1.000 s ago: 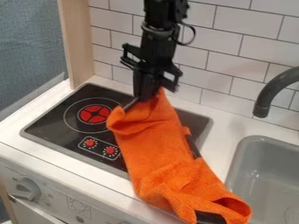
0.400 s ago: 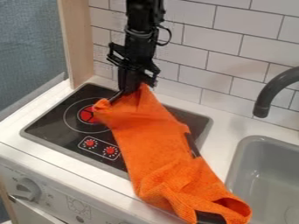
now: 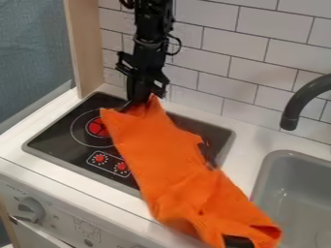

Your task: Unfold the cloth from top right to bottom left

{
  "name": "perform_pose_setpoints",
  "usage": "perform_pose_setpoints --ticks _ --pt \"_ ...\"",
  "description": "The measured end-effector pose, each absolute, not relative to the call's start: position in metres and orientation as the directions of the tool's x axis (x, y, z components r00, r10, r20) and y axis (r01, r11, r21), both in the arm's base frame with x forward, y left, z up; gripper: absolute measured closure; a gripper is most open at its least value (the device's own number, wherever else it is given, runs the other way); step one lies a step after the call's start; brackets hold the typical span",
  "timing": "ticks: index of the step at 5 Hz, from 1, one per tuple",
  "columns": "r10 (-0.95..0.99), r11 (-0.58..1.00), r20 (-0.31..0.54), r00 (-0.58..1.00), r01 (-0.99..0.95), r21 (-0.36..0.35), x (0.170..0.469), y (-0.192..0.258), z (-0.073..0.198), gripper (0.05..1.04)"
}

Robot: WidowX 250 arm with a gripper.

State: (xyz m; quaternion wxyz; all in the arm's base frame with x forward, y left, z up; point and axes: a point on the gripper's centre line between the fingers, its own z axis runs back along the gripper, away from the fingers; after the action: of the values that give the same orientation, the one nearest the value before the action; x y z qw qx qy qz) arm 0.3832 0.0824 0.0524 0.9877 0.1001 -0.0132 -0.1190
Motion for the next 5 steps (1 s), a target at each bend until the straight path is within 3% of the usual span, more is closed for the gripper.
perform_pose_setpoints --ticks 1,2,3,4,5 --pt "-0.227 0.95 -0.007 0.974 0.223 0.219 0.391 0.087 0.045 1.009" --pt "-0.221 0.95 -0.016 0.975 0.219 0.222 0.39 0.088 0.043 0.872" --pt "-0.217 0.951 -0.026 0.976 0.218 0.219 0.388 0.088 0.043 0.618" --pt "-0.203 0.957 -0.035 0.979 0.206 0.203 0.385 0.092 0.042 0.294" --pt "-0.179 0.964 -0.038 0.983 0.183 0.191 0.383 0.1 0.044 0.077"
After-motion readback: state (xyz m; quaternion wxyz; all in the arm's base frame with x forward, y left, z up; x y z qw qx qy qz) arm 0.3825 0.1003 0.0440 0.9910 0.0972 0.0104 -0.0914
